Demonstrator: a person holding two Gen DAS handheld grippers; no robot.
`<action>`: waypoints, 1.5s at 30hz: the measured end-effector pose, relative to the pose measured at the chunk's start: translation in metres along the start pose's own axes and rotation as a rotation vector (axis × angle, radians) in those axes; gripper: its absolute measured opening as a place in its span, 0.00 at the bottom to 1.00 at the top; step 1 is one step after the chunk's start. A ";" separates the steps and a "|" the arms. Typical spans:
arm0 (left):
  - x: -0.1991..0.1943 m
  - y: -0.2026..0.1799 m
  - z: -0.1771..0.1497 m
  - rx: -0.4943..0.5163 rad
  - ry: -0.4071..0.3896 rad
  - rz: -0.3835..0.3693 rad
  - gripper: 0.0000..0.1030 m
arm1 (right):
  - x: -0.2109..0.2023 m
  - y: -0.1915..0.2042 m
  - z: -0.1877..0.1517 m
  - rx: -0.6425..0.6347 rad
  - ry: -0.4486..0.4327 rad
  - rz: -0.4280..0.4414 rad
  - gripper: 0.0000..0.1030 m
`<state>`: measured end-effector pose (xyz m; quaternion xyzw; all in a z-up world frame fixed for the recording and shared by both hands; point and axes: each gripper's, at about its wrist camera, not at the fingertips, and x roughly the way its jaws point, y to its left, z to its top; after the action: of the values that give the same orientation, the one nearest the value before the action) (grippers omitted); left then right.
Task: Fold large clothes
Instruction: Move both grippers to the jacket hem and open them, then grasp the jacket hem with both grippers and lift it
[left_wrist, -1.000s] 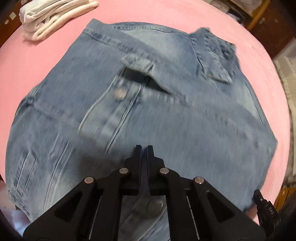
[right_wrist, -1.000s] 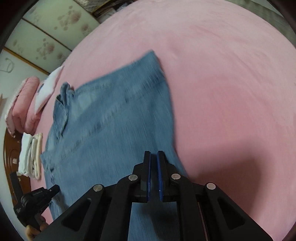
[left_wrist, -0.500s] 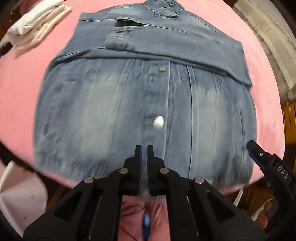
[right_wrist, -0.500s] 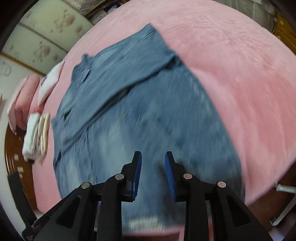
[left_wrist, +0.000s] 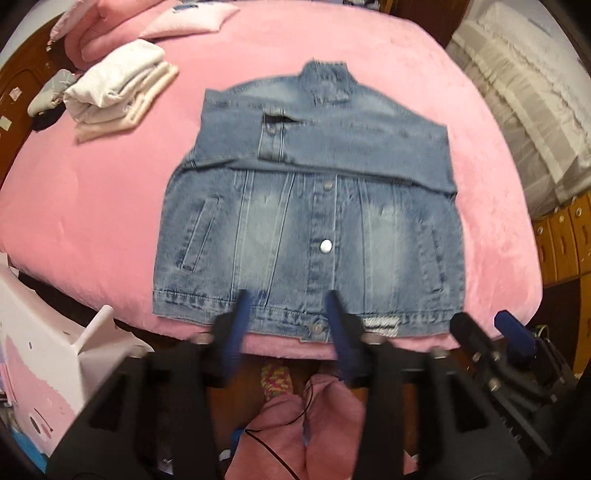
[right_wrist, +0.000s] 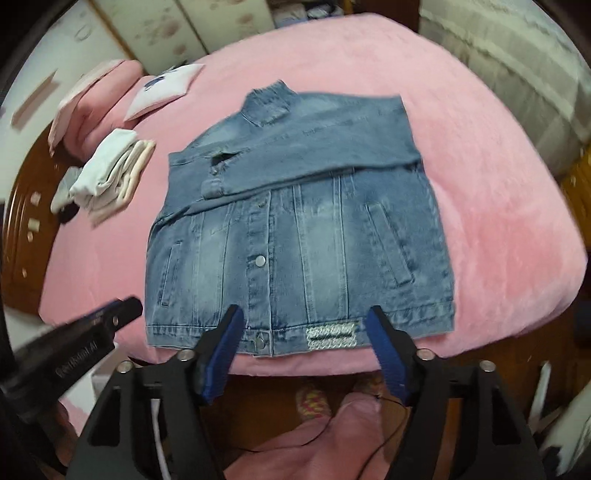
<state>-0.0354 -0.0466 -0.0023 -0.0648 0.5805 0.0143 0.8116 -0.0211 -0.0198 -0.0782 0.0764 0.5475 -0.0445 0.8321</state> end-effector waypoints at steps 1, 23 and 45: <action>-0.005 0.000 0.001 -0.002 -0.011 0.003 0.48 | -0.006 0.004 0.000 -0.009 -0.015 -0.004 0.76; 0.023 0.042 0.008 -0.013 -0.024 0.068 0.68 | 0.034 -0.032 0.010 0.038 0.052 0.028 0.87; 0.213 0.201 -0.057 -0.095 0.395 0.097 0.68 | 0.175 -0.287 -0.074 0.906 0.218 0.039 0.87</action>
<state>-0.0389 0.1349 -0.2395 -0.0764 0.7295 0.0677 0.6763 -0.0637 -0.2871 -0.2905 0.4465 0.5557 -0.2551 0.6533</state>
